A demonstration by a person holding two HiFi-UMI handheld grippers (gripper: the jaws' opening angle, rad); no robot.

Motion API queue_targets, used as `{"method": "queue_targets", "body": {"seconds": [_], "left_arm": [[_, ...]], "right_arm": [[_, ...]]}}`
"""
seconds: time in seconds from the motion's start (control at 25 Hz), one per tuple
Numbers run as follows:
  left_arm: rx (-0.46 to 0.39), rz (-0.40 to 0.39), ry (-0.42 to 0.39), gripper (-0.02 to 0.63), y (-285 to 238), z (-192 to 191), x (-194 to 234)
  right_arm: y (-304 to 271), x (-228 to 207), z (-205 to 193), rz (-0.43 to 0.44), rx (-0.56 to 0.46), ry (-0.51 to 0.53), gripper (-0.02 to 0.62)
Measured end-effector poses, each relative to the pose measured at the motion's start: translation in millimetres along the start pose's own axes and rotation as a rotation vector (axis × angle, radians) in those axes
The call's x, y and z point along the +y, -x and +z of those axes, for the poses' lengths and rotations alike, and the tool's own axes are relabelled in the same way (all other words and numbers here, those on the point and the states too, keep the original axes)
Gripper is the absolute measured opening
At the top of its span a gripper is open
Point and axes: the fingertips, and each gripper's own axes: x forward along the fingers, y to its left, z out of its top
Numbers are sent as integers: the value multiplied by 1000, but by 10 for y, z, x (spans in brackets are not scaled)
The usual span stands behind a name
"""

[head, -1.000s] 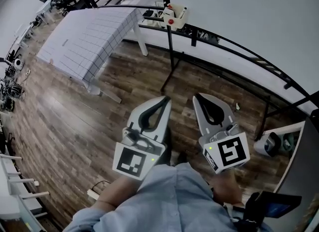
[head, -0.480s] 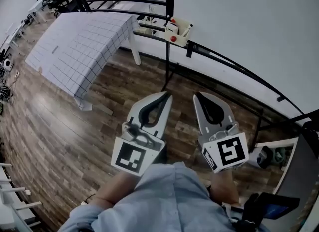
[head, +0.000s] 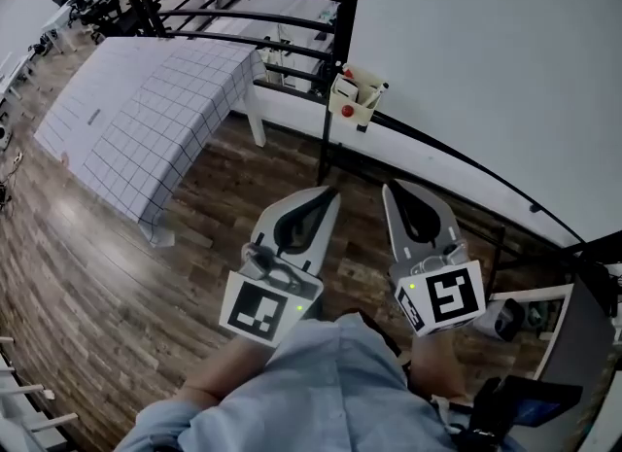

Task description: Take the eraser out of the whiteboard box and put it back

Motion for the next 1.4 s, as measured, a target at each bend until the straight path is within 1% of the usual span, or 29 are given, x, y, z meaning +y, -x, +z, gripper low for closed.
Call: {"method": "queue_targets", "body": {"seconds": [0.16, 0.4, 0.56, 0.96, 1.2, 1.4], "left_arm": [[3, -6, 18, -2, -72, -74, 128], [30, -12, 40, -2, -261, -241, 275], [44, -12, 26, -2, -449, -319, 416], [91, 4, 5, -2, -1236, -530, 845], [109, 21, -11, -2, -1723, -584, 1048], [106, 47, -23, -2, -2018, -587, 1158]], "right_arm": [[-138, -80, 0, -20, 10, 5, 2], [-325, -296, -51, -45, 14, -4, 2], [-528, -446, -118, -39, 15, -19, 2], [-1197, -996, -327, 13, 19, -59, 3], [-1552, -1270, -407, 71, 36, -83, 5], [-1751, -1454, -408, 120, 40, -73, 12]]}}
